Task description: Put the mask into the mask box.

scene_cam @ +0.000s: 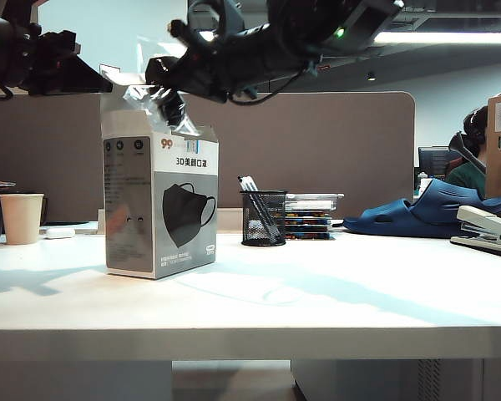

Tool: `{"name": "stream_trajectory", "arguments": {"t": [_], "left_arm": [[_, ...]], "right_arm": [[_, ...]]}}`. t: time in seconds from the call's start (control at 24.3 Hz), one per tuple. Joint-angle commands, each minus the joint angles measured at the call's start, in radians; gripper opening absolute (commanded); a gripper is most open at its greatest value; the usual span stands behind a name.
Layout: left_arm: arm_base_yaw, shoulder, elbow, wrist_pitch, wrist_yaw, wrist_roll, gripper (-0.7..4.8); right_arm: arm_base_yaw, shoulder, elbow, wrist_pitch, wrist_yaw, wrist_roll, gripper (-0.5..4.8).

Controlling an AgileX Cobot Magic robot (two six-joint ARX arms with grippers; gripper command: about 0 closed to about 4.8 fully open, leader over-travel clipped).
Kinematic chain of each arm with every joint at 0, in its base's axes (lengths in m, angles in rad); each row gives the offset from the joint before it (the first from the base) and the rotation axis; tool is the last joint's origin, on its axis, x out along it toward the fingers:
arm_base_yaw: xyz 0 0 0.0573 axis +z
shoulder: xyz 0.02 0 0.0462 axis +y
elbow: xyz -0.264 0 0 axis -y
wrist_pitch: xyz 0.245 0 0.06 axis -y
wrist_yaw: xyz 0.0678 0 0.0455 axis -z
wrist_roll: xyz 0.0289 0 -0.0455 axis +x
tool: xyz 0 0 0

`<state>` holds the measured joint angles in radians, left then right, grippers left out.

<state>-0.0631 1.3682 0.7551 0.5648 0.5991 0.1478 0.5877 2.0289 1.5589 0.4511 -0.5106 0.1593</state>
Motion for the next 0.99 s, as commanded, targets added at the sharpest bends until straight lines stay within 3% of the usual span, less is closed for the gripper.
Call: {"name": "stream_trajectory", "arguments": {"t": [0.04,0.29,0.62,0.7,0.74,0.78,0.99], "left_arm": [[0.000,-0.001,0.003,0.015,0.059,-0.010,-0.06],[0.000,-0.002,0.003,0.024,0.071,-0.010,-0.06],[0.003,-0.002,0.003,0.029,0.014,-0.010,-0.06],[0.004,-0.002,0.003,0.029,0.003,-0.009,-0.06],[0.005,-0.002,0.003,0.029,0.003,-0.006,-0.06],[0.005,-0.002,0.003,0.029,0.003,-0.006,-0.06],[0.005,-0.002,0.003,0.029,0.003,-0.006,-0.06]], "right_arm": [[0.005,0.029,0.002,0.089,0.043,-0.010,-0.01],[0.005,0.075,0.001,0.082,0.042,-0.011,-0.01],[0.005,0.064,0.002,-0.119,0.037,-0.064,0.01],[0.005,0.056,0.002,-0.156,0.037,-0.064,0.62],[0.004,0.047,0.002,-0.161,0.037,-0.064,1.45],[0.004,0.038,0.002,-0.161,0.037,-0.064,1.83],[0.002,-0.011,0.002,-0.172,0.039,-0.064,3.17]]}}
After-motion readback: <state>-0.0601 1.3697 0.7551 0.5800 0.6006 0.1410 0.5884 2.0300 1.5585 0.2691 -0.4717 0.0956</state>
